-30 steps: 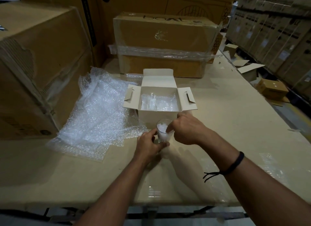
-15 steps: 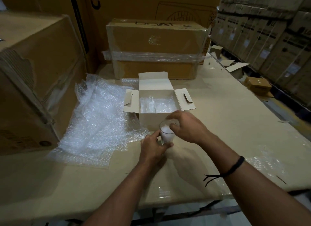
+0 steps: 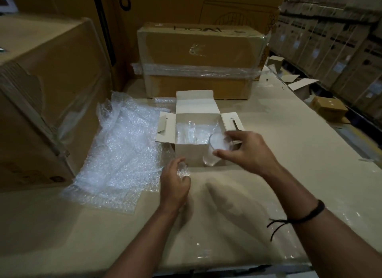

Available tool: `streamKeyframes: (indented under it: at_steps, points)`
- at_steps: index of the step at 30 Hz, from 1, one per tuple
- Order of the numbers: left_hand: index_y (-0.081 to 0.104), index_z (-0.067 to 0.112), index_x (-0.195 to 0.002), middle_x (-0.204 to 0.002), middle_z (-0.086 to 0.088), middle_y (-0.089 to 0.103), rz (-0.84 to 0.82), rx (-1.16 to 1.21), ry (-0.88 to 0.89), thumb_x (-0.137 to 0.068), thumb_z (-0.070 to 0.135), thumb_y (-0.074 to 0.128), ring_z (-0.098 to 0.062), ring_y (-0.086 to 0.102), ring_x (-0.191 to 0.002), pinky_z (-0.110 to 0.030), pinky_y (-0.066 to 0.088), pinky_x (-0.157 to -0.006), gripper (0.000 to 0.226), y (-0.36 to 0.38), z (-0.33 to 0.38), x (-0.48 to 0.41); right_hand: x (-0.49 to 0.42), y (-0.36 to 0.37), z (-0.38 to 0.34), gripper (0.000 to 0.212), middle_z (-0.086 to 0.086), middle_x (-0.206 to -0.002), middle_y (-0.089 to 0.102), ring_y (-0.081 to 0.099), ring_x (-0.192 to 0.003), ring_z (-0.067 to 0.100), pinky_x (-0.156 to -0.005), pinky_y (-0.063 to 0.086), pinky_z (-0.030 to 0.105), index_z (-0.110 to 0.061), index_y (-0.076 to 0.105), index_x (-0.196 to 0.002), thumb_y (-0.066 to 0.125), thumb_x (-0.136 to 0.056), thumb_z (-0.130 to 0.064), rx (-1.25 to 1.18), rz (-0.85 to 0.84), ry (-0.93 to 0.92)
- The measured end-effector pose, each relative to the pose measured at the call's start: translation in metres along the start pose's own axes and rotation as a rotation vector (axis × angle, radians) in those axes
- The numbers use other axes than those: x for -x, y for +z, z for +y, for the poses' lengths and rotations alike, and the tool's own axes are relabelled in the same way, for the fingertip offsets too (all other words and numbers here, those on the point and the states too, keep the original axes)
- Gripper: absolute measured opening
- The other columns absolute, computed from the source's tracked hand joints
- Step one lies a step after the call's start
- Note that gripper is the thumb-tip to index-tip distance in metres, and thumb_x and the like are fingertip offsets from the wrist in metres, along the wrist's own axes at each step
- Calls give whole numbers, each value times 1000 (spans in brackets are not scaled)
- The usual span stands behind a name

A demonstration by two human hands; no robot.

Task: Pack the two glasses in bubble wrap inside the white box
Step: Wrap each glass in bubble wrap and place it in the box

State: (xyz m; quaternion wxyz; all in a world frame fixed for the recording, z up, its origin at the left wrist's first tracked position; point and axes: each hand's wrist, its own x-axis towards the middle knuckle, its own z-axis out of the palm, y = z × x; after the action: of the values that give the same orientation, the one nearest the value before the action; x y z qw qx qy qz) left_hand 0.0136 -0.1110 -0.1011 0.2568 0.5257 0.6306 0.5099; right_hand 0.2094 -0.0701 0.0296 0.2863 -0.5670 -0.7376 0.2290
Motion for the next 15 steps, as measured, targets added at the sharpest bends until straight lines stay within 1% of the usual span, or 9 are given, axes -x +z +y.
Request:
streamKeyframes:
  at_steps: [2, 3, 4, 6, 8, 10, 12, 15]
  points:
    - [56, 24, -132, -128, 2, 55, 56, -207, 29, -75, 27, 55, -21, 50, -117, -37, 39, -100, 57, 0, 0, -12, -26, -12, 4, 84, -2, -120, 66, 68, -95, 11, -84, 58, 31, -15, 55, -136, 86, -65, -46, -44, 16, -81]
    - [51, 24, -138, -136, -2, 52, 50, -297, 26, -79, 36, 55, -23, 47, -122, -39, 35, -102, 60, 3, -2, -19, -42, -15, 8, 84, -1, -123, 65, 67, -97, 12, -85, 58, 32, -16, 53, -138, 86, -66, -43, -29, 0, -126]
    - [44, 27, -143, -142, -5, 47, 26, -377, 18, -82, 42, 54, -26, 43, -128, -41, 32, -105, 63, 5, -3, -25, -59, -14, 14, 83, 1, -127, 63, 67, -101, 14, -86, 58, 34, -18, 50, -140, 86, -68, -41, 20, -23, -177]
    - [28, 34, -150, -151, -8, 37, -26, -481, 4, -87, 49, 55, -29, 33, -138, -47, 26, -112, 70, 11, -11, -32, -91, -7, 29, 83, 4, -138, 57, 62, -110, 20, -91, 54, 39, -21, 44, -144, 83, -73, -39, 214, -97, -267]
    - [17, 39, -152, -155, -8, 31, -43, -515, 0, -86, 53, 52, -30, 27, -143, -50, 24, -114, 76, 14, -17, -34, -116, 2, 42, 80, 2, -149, 45, 53, -124, 24, -96, 48, 36, -23, 36, -149, 77, -81, -35, 443, -198, -342]
    - [11, 42, -152, -157, -7, 28, -39, -535, -4, -84, 55, 50, -29, 25, -144, -50, 23, -115, 79, 15, -20, -36, -132, 11, 53, 76, 0, -154, 37, 45, -131, 24, -97, 43, 32, -22, 33, -150, 72, -86, -28, 593, -278, -431]
    - [5, 44, -152, -159, -4, 25, -39, -548, 8, -85, 52, 52, -28, 24, -144, -49, 20, -117, 82, 16, -19, -36, -142, 19, 60, 73, 2, -153, 38, 45, -132, 24, -97, 43, 32, -20, 35, -149, 72, -85, -21, 661, -334, -523]
    - [4, 42, -152, -159, -2, 23, -41, -571, 24, -88, 46, 58, -27, 26, -143, -47, 17, -117, 84, 17, -17, -35, -153, 30, 65, 74, 3, -148, 45, 49, -128, 25, -97, 50, 39, -22, 44, -144, 77, -79, -8, 678, -418, -579]
